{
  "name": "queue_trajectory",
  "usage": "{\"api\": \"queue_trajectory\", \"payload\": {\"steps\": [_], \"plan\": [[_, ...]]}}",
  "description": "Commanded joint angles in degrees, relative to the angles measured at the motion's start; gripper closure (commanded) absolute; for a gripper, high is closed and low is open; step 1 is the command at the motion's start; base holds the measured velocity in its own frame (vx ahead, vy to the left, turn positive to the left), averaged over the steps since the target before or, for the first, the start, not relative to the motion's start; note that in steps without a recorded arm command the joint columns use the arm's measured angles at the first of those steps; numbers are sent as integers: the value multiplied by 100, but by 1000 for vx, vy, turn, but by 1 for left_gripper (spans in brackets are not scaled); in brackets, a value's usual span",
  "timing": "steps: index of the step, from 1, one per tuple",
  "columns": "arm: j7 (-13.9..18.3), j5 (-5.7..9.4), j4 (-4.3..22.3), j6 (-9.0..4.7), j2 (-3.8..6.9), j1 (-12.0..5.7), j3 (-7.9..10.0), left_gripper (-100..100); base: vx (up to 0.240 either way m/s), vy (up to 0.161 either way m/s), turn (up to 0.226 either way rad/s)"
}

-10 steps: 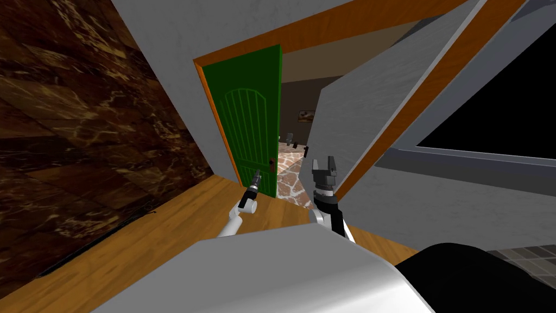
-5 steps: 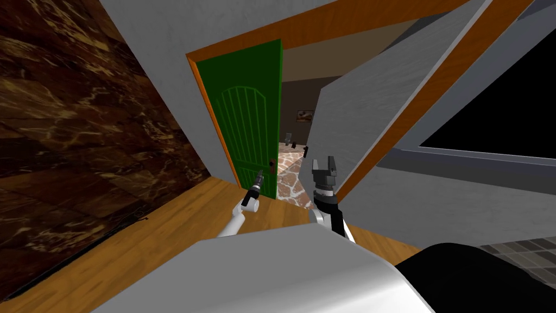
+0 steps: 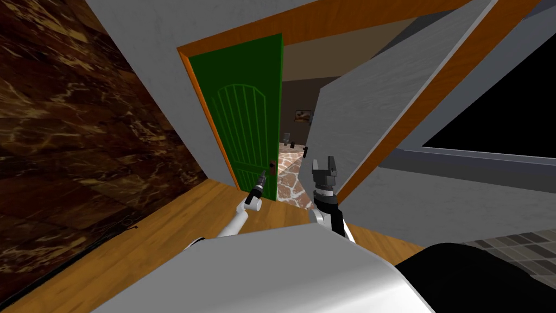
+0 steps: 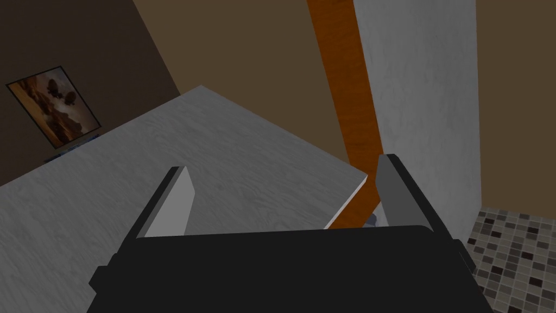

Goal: Push the door open

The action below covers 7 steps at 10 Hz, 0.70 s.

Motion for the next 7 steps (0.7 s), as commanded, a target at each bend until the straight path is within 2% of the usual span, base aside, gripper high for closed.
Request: {"api": "queue_trajectory", "payload": {"steps": [1,5,6,7], "plan": [[-12,47,217,44,-63,-127,-72,-100,86,73,-73],[-19,132,657,99,-202,-401,-187,-100,85,71,-67],[-14,119,573,94,-170,-356,-168,-100,41,22,-10],[-12,120,601,93,13,-368,-147,-100,110,-47,-37]]}}
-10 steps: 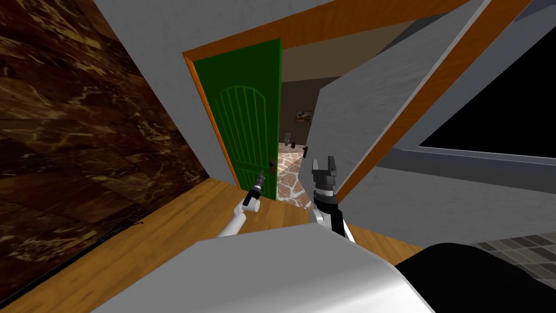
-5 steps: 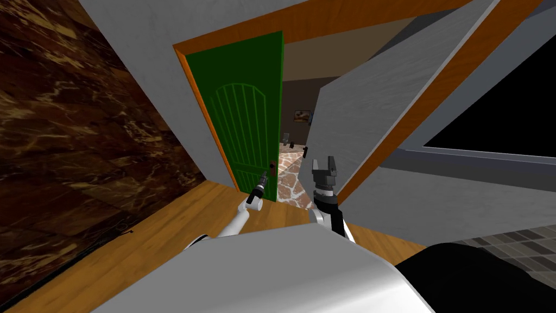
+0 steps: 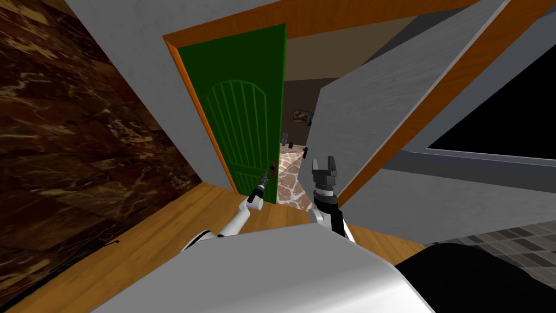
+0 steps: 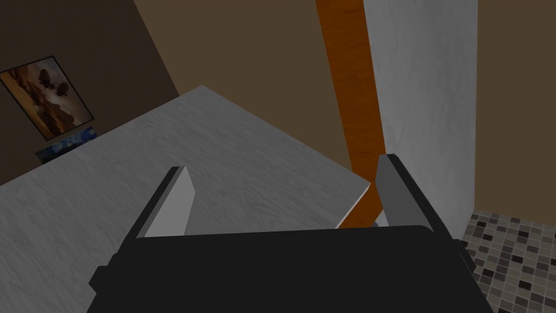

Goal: Push the door open

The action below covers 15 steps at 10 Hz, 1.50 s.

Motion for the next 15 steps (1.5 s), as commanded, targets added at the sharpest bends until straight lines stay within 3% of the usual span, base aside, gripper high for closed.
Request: {"api": "queue_trajectory", "payload": {"steps": [1,4,6,7,8,9,14,15], "plan": [[11,0,21,-13,124,-10,13,-100,166,-84,-21],[16,-5,60,-37,192,-17,57,-100,182,-57,-25],[19,-8,84,-53,108,-22,84,-100,209,-93,-22],[20,-10,98,-62,8,-24,100,-100,197,-50,-27],[10,-11,50,-42,60,4,91,-100,91,-16,-5],[10,-11,50,-42,60,4,91,100,-10,-2,9],[10,-11,50,-42,60,4,91,100,-7,2,-5],[-13,1,43,-54,124,-44,171,100,97,-61,17]]}}
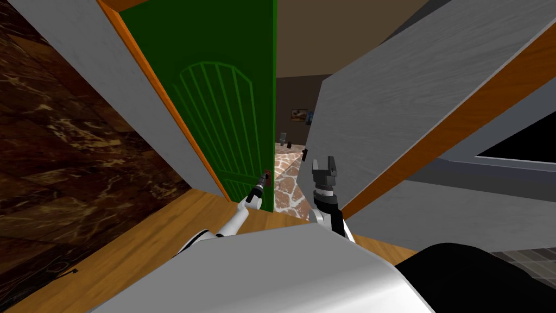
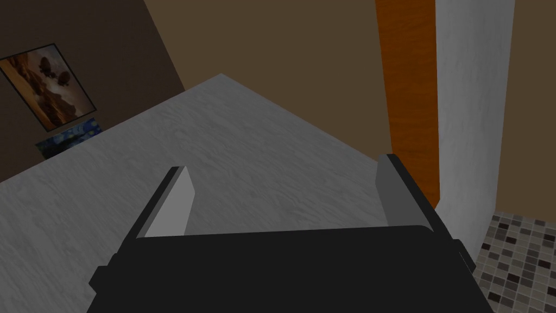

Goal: Push the door open

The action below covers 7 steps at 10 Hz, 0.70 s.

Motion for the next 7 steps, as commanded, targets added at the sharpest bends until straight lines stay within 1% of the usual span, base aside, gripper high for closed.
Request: {"api": "queue_trajectory", "payload": {"steps": [1,4,5,7], "plan": [[-40,12,-19,-15,68,-13,99,100,133,-102,63],[-74,30,4,-21,142,-22,208,100,138,-86,32],[-94,40,18,-24,180,-27,272,100,154,-114,51],[-128,58,41,-30,233,-36,383,100,177,-105,101]]}}
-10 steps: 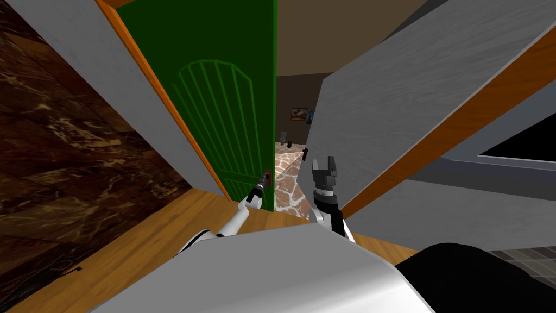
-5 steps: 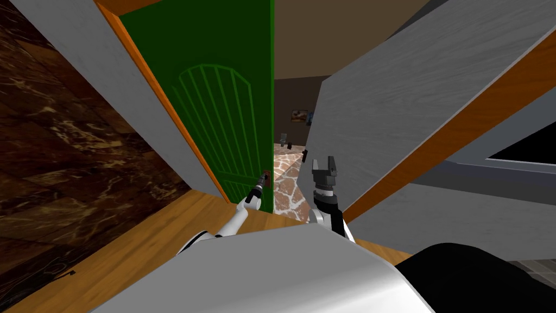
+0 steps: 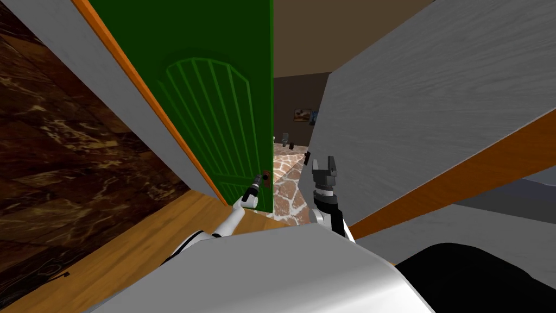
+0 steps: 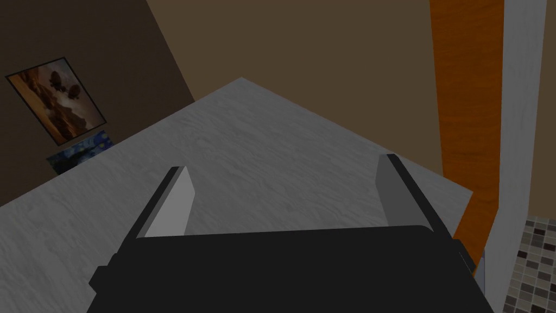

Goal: Push the door open

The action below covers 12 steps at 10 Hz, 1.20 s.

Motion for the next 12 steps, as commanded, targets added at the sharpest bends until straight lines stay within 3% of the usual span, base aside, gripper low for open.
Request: {"api": "queue_trajectory", "payload": {"steps": [1,6,9,11,12], "plan": [[15,12,-19,14,38,13,-24,-100,-67,-47,43],[47,38,-57,42,-12,39,-72,-100,-192,15,7],[74,61,-91,68,-201,62,-115,-100,-224,16,15],[75,57,-57,29,-73,59,-96,-100,10,-23,-20],[74,57,-53,25,-59,58,-91,-100,160,-52,-15]]}}
